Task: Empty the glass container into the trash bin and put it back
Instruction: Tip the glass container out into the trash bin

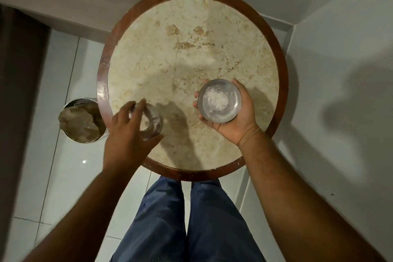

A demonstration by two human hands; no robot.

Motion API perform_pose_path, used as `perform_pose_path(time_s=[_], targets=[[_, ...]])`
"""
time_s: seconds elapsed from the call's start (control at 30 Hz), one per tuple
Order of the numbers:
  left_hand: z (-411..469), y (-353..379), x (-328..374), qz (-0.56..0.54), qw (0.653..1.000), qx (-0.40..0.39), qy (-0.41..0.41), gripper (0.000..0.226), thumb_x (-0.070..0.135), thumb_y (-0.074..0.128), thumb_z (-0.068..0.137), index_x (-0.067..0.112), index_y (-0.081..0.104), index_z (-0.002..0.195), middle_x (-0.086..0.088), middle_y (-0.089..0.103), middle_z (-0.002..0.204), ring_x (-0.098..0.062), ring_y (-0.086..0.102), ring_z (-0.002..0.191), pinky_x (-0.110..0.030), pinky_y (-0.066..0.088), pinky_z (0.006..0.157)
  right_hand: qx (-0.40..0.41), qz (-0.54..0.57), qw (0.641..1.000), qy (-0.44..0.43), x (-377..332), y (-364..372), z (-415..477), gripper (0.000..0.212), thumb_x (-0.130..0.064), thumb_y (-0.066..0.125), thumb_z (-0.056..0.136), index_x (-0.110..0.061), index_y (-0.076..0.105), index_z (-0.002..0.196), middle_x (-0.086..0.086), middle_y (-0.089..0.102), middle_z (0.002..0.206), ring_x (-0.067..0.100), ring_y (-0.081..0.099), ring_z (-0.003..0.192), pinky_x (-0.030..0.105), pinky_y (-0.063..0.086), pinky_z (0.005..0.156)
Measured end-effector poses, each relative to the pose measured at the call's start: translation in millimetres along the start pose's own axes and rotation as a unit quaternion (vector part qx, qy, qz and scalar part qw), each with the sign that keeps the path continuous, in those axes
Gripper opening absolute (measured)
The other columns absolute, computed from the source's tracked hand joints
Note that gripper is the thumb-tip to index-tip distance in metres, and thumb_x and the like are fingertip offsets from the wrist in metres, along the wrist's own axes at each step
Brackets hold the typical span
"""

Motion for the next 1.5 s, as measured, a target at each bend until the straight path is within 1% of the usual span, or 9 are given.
perform_pose_path(time_s=[0.4, 0.57, 0.7, 0.8, 0.97, 1.07, 1.17, 1.37, 1.5], targets=[[-136.0, 12.5, -112.3, -0.126, 0.972, 0.042, -0.194, 0.105, 0.059, 0.084, 0.079, 0.039, 0.026, 0.164, -0.002, 0.032, 0.171, -0.028, 0.035, 0.153, -0.048, 0.054, 0.106, -0.029, -0.120, 0.989, 0.079, 100.2, 139.6, 43.1, 0.068, -0.071, 0.047, 0.098, -0.018, 0.074, 0.131, 0.018, 0.075, 0.128, 0.033, 0.071, 0.112, 0.042, 0.053, 0.095], [-172.9, 23.0, -136.0, -0.225, 0.947, 0.057, -0.223, 0.106, 0.047, 0.088, 0.080, 0.046, 0.023, 0.164, 0.010, 0.026, 0.170, -0.011, 0.029, 0.154, -0.002, 0.037, 0.097, -0.020, -0.198, 0.974, 0.111, 169.3, 192.2, 65.8, 0.064, -0.067, 0.052, 0.096, -0.016, 0.078, 0.124, 0.015, 0.076, 0.125, 0.036, 0.073, 0.108, 0.046, 0.052, 0.096], [-183.6, 24.4, -170.2, -0.268, 0.928, 0.090, -0.244, 0.104, 0.052, 0.084, 0.081, 0.046, 0.023, 0.164, 0.013, 0.024, 0.169, -0.012, 0.030, 0.154, -0.016, 0.038, 0.108, -0.043, -0.330, 0.937, 0.103, 217.9, 240.3, 93.7, 0.082, -0.082, 0.048, 0.088, -0.017, 0.077, 0.129, 0.014, 0.078, 0.123, 0.036, 0.075, 0.102, 0.048, 0.052, 0.101], [-197.0, 26.2, -209.4, -0.297, 0.904, 0.129, -0.278, 0.104, 0.055, 0.081, 0.081, 0.052, 0.017, 0.163, 0.019, 0.022, 0.168, -0.007, 0.028, 0.152, -0.015, 0.039, 0.105, -0.011, -0.454, 0.890, 0.048, 259.1, 264.8, 127.2, 0.100, -0.090, 0.068, 0.070, -0.019, 0.065, 0.141, 0.018, 0.071, 0.138, 0.040, 0.076, 0.111, 0.043, 0.065, 0.075], [-232.6, 41.7, -279.9, -0.332, 0.856, 0.184, -0.351, 0.103, 0.057, 0.082, 0.079, 0.051, 0.021, 0.162, 0.015, 0.031, 0.165, -0.014, 0.037, 0.149, -0.038, 0.059, 0.103, -0.083, -0.684, 0.705, -0.166, 308.2, 301.5, 168.4, 0.025, -0.051, 0.063, 0.102, -0.033, 0.068, 0.119, -0.010, 0.071, 0.113, 0.016, 0.072, 0.103, 0.046, 0.064, 0.094], [-257.2, 58.6, -312.7, -0.334, 0.832, 0.193, -0.400, 0.105, 0.061, 0.081, 0.078, 0.045, 0.023, 0.163, 0.011, 0.033, 0.165, -0.019, 0.039, 0.148, -0.044, 0.059, 0.104, -0.127, -0.753, 0.606, -0.223, 346.6, 304.1, 194.6, 0.042, -0.053, 0.068, 0.096, -0.030, 0.064, 0.130, -0.005, 0.068, 0.125, 0.012, 0.065, 0.116, 0.030, 0.056, 0.100], [-273.9, 69.5, -328.9, -0.343, 0.813, 0.205, -0.424, 0.103, 0.059, 0.082, 0.081, 0.042, 0.024, 0.165, 0.010, 0.034, 0.166, -0.016, 0.038, 0.149, -0.040, 0.055, 0.109, -0.131, -0.825, 0.512, -0.200, 385.0, 285.6, 230.7, 0.060, -0.053, 0.076, 0.090, -0.028, 0.058, 0.142, 0.002, 0.059, 0.144, 0.022, 0.058, 0.131, 0.043, 0.051, 0.114], [-278.1, 95.7, -346.6, -0.395, 0.768, 0.209, -0.459, 0.102, 0.058, 0.082, 0.083, 0.042, 0.022, 0.164, 0.010, 0.033, 0.166, -0.015, 0.037, 0.150, -0.039, 0.051, 0.114, -0.155, -0.849, 0.442, -0.246, 410.3, 300.0, 240.1, 0.068, -0.055, 0.075, 0.091, -0.026, 0.053, 0.149, 0.002, 0.055, 0.146, 0.021, 0.059, 0.130, 0.038, 0.051, 0.113], [-273.3, 103.5, -348.2, -0.410, 0.760, 0.210, -0.459, 0.102, 0.058, 0.083, 0.081, 0.036, 0.028, 0.164, 0.005, 0.042, 0.161, -0.020, 0.045, 0.144, -0.042, 0.055, 0.110, -0.174, -0.838, 0.427, -0.291, 411.4, 308.4, 235.8, 0.067, -0.049, 0.079, 0.090, -0.023, 0.054, 0.146, 0.001, 0.055, 0.144, 0.010, 0.056, 0.124, 0.006, 0.043, 0.099]])
Point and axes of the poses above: each hand's wrist, its own z-axis towards the middle knuckle, its own y-axis out of the palm, x = y × z, the point moved 10 cm from there along z, towards the middle knuckle
